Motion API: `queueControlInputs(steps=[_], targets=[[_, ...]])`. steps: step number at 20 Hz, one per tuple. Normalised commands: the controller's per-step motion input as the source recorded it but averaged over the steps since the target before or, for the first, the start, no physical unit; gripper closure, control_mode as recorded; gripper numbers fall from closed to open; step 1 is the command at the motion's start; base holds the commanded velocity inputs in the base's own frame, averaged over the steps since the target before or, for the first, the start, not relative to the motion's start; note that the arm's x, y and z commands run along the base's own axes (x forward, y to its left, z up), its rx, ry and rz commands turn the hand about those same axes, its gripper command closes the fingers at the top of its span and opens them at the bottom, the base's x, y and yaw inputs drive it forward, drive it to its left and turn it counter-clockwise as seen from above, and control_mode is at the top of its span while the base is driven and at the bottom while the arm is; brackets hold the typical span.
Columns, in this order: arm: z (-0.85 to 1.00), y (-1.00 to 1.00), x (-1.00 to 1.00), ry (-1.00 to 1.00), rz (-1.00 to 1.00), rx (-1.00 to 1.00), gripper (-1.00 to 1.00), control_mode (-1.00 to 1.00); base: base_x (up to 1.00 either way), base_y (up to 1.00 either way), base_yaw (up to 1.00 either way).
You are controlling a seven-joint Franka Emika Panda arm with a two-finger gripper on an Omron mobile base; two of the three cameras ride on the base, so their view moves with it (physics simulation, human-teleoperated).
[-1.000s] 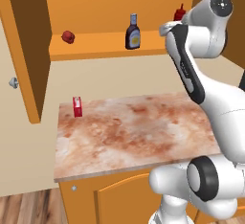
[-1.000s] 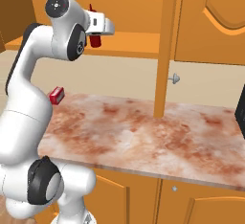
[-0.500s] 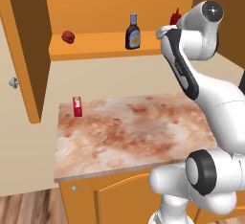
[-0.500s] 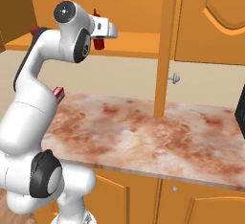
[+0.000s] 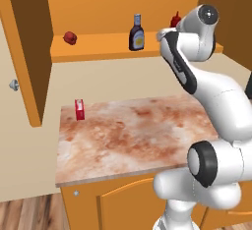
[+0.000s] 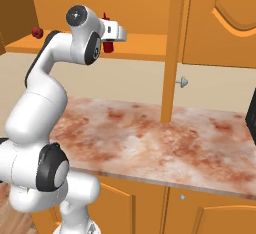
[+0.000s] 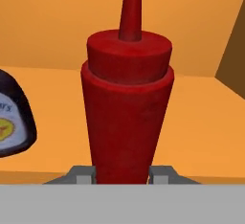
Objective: Pick the condiment bottle and ketchup from the counter and place them in the cabinet.
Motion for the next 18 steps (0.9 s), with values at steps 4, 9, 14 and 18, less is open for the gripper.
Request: queueControlInputs(steps=[4,9,14,18], targets=[[-0.11,-0.01,0.45,0.06,-0.01,0.0,1.0,-1.0,0.0,0.0,0.0],[-0.07,-0.04,0.42,0.04,0.0,0.0,1.0,-1.0,0.0,0.0,0.0],[-0.12,-0.03,0.4,0.04,0.0,0.0,1.0,-1.0,0.0,0.0,0.0],[-0.13,-0.03,0.29,0.02,0.0,0.0,1.0,-1.0,0.0,0.0,0.0]])
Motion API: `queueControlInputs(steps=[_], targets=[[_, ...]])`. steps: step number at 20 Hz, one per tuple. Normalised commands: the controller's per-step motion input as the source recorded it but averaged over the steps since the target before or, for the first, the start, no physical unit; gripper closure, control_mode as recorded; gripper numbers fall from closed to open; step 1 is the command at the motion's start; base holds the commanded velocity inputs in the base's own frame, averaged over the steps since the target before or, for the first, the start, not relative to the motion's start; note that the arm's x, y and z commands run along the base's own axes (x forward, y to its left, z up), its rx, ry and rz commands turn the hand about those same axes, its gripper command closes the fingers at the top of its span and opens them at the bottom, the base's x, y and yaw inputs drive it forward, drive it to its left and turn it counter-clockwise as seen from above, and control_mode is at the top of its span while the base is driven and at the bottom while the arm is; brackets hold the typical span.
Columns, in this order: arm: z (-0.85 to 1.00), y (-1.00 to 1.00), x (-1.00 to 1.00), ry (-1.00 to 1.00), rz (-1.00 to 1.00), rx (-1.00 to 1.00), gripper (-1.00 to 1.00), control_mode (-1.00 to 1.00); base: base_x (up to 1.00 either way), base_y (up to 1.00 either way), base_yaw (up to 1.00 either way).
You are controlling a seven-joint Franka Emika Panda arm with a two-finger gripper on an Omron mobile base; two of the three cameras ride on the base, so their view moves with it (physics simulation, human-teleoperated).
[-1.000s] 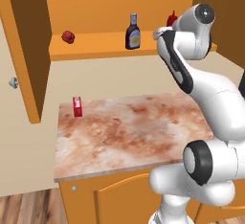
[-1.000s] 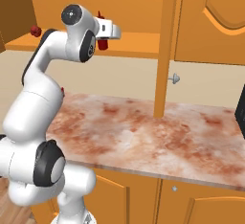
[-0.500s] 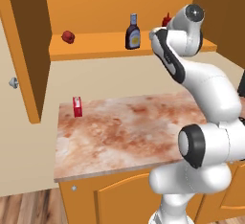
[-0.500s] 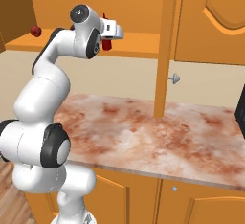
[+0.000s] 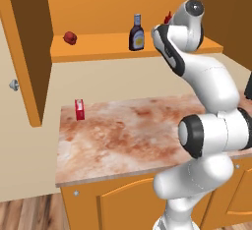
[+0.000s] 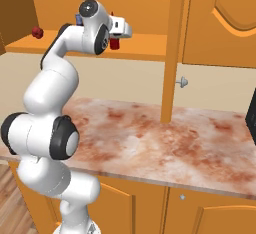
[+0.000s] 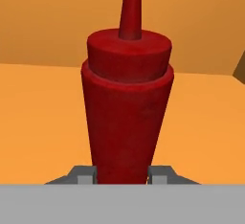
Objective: Pick the condiment bottle and ketchup from the counter and place them in the cabinet.
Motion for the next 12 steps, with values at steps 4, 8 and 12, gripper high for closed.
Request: queueControlInputs(steps=[4,8,12], targets=[[-0.23,-0.02,0.05,0.0,0.0,0.0,-1.0,-1.0,0.0,0.0,0.0],[-0.09,-0.13,-0.03,-0.01,0.0,0.0,-1.0,-1.0,0.0,0.0,0.0],[-0.04,-0.13,0.0,0.0,0.0,0.0,-1.0,-1.0,0.0,0.0,0.0]])
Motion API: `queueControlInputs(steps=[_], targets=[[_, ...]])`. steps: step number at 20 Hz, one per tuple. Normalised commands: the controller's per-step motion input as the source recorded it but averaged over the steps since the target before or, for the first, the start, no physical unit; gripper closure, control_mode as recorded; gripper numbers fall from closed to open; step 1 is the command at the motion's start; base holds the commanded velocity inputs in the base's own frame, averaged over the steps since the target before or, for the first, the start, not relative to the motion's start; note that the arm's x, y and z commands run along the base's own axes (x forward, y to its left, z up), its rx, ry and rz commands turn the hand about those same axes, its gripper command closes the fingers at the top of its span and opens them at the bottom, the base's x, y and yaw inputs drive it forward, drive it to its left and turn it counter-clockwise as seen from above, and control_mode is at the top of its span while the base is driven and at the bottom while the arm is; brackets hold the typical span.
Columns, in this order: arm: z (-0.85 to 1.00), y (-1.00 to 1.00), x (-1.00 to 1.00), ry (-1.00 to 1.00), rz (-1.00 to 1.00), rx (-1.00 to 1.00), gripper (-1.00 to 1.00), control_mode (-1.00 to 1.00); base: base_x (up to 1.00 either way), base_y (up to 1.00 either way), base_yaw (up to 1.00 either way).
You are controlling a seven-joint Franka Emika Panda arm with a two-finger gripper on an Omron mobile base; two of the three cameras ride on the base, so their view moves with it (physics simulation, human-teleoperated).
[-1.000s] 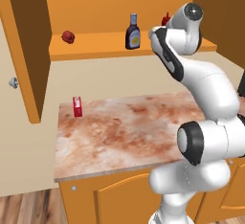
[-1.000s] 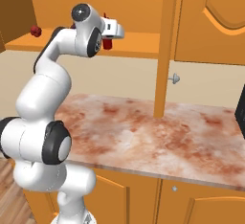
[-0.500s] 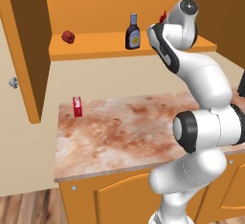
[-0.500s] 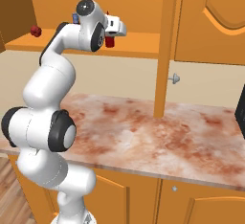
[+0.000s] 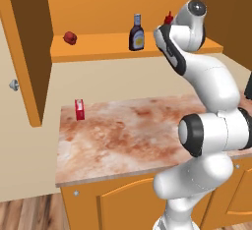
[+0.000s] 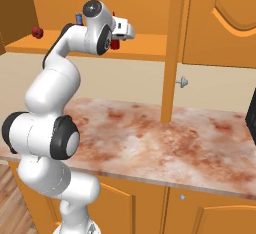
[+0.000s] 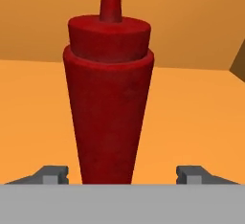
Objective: Pick the condiment bottle and ketchup from the counter and place them in the cabinet.
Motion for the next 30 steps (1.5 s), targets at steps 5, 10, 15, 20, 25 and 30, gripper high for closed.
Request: queueControlInputs(steps=[5,10,15,20,25,30], targets=[[-0.01,-0.04,0.0,0.0,0.0,0.0,-1.0,-1.0,0.0,0.0,0.0],[0.22,0.0,-0.32,-0.06,0.0,0.0,-1.0,-1.0,0.0,0.0,0.0],[0.26,0.0,-0.89,-0.15,0.0,0.0,-1.0,-1.0,0.0,0.0,0.0],[-0.06,0.08,-1.0,-0.24,0.0,0.0,-1.0,-1.0,0.0,0.0,0.0],[-0.41,0.15,-1.0,-0.18,0.0,0.0,-1.0,-1.0,0.0,0.0,0.0],[-0.45,0.07,-1.0,0.04,0.0,0.0,-1.0,-1.0,0.0,0.0,0.0]])
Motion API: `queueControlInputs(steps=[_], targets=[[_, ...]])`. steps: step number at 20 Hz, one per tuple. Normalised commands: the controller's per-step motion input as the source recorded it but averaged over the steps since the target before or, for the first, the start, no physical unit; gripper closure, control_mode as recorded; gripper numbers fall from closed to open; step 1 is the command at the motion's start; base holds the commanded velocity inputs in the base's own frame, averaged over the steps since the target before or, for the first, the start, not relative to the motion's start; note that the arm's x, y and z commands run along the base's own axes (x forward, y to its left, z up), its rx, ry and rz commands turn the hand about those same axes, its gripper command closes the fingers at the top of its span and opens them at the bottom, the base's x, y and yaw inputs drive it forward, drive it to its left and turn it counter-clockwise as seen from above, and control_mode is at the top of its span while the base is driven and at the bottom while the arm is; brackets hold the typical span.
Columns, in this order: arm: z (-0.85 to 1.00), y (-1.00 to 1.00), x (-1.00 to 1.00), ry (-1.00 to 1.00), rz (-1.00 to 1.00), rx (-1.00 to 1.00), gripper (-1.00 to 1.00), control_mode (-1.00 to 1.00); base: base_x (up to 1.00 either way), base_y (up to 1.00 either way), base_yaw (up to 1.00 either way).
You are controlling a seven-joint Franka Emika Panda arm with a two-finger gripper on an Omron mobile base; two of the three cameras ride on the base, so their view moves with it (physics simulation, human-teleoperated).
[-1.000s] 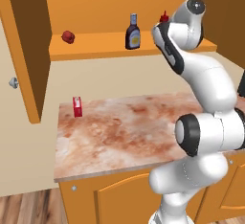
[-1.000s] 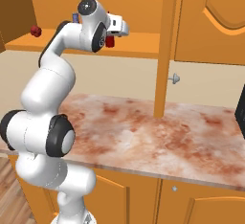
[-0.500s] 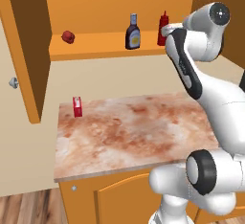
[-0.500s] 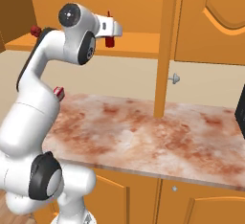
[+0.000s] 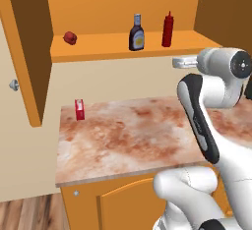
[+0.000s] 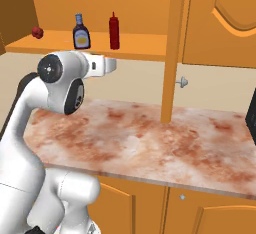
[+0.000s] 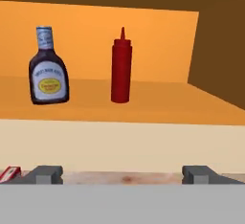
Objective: Pick the condiment bottle and ketchup from the counter and place them in the cabinet.
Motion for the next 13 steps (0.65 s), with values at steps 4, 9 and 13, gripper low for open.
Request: queueControlInputs(steps=[4,9,13], targets=[[-0.4,0.14,-0.99,0.32,0.06,-0.02,-1.0,-1.0,0.0,0.0,0.0],[-0.41,0.25,-0.77,0.54,0.09,-0.05,-1.0,-1.0,0.0,0.0,0.0],[-0.33,0.1,-0.6,0.65,0.12,-0.03,-1.0,-1.0,0.0,0.0,0.0]])
